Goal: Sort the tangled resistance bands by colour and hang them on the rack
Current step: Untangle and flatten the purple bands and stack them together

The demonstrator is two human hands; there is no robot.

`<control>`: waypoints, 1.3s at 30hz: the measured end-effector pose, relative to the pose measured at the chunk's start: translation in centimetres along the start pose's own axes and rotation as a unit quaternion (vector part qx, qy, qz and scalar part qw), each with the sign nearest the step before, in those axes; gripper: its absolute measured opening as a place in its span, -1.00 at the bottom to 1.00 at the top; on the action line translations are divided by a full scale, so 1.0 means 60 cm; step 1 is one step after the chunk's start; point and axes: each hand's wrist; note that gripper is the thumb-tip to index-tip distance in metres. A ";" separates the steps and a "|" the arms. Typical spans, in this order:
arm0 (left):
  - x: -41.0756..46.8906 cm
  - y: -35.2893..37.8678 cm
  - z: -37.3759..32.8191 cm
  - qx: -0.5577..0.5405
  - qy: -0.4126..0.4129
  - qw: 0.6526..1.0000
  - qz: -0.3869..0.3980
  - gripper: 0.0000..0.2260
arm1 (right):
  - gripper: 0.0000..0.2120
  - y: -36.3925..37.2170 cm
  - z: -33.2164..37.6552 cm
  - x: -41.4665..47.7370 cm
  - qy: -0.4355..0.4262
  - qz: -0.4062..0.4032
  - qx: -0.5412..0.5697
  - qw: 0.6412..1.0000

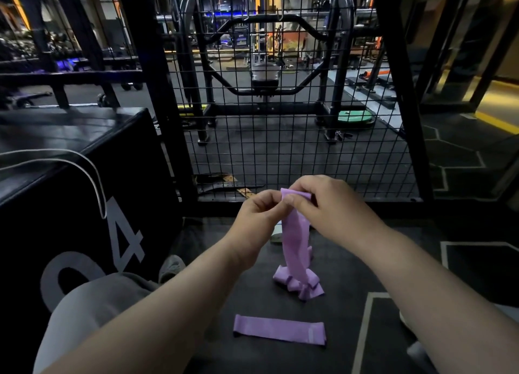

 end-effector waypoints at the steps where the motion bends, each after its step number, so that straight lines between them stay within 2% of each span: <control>1: 0.003 0.002 -0.001 -0.011 -0.001 1.000 0.003 -0.85 | -0.84 -0.001 -0.001 0.001 -0.003 -0.010 0.006 1.000; 6: 0.004 0.009 -0.007 -0.041 -0.027 0.998 0.035 -0.78 | -0.86 -0.008 0.010 0.002 -0.004 -0.044 0.097 0.994; 10: 0.005 0.017 -0.008 -0.029 -0.034 0.998 0.034 -0.73 | -0.84 -0.018 0.013 0.003 0.005 -0.033 0.081 0.996; 13: 0.002 0.021 -0.011 -0.029 -0.041 0.997 0.055 -0.83 | -0.84 -0.026 0.012 0.007 0.001 -0.057 0.067 0.996; 18: -0.013 0.015 -0.007 -0.018 -0.068 0.992 0.109 -0.90 | -0.79 -0.050 -0.001 0.012 0.028 -0.153 0.149 0.977; 22: -0.022 0.012 -0.008 -0.048 -0.095 0.986 0.128 -0.92 | -0.83 -0.047 -0.020 0.010 0.039 -0.095 0.159 0.982; 24: -0.024 0.010 -0.006 -0.061 -0.113 0.983 0.131 -0.89 | -0.84 -0.047 -0.023 0.007 0.041 -0.099 0.176 0.979; 28: -0.033 0.006 -0.001 -0.063 -0.137 0.977 0.152 -0.84 | -0.83 -0.061 -0.036 0.000 0.065 -0.164 0.230 0.957; 32: -0.046 -0.008 0.001 -0.037 -0.143 0.971 0.185 -0.90 | -0.81 -0.071 -0.059 -0.010 0.129 -0.199 0.296 0.925; 35: -0.051 -0.032 0.011 -0.047 -0.169 0.970 0.167 -0.94 | -0.81 -0.081 -0.085 -0.016 0.175 -0.230 0.368 0.884; 39: -0.051 -0.076 0.030 -0.004 -0.215 0.970 0.117 -0.79 | -0.81 -0.076 -0.133 -0.019 0.220 -0.274 0.422 0.836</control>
Point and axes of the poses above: each hand's wrist, its own x-axis towards the middle knuckle, its own y-axis out of the palm, z = x × y, and after that the axes turned 15 degrees about z, right-handed
